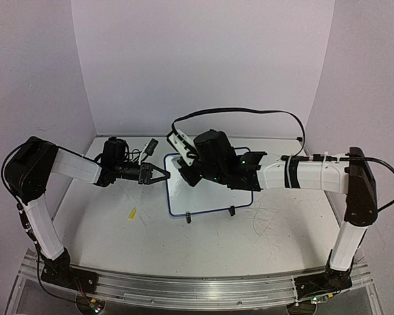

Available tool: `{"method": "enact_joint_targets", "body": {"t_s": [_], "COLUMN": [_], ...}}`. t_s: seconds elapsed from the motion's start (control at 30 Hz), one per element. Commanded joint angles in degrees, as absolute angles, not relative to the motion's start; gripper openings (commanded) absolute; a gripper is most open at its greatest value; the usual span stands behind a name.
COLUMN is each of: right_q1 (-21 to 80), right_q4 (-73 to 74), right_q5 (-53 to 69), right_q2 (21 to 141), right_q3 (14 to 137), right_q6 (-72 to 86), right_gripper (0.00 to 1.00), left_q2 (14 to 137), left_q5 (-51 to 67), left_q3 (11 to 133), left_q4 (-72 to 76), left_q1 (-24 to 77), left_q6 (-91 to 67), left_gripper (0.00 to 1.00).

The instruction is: Write a sentence on the whiteboard

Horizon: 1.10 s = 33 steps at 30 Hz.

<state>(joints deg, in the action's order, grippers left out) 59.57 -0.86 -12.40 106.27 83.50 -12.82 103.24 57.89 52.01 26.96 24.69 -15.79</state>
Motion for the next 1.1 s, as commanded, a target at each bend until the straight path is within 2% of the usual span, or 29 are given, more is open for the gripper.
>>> {"method": "enact_joint_targets", "body": {"t_s": [0.0, 1.07], "right_q1": [59.88, 59.87], "right_q4": [-2.9, -1.31], "right_q5": [-13.97, -14.15], "right_q2": [107.31, 107.73], "right_q3": [86.19, 84.43], "right_q6": [-13.02, -11.06], "right_gripper": [0.0, 0.0], "left_q2": [101.99, 101.78], "left_q5": [57.24, 57.04], "left_q3": [52.47, 52.6], "left_q4": [26.42, 26.1], "left_q1": [24.71, 24.7], "left_q6": [-15.56, -15.19], "left_gripper": [0.0, 0.0]}}
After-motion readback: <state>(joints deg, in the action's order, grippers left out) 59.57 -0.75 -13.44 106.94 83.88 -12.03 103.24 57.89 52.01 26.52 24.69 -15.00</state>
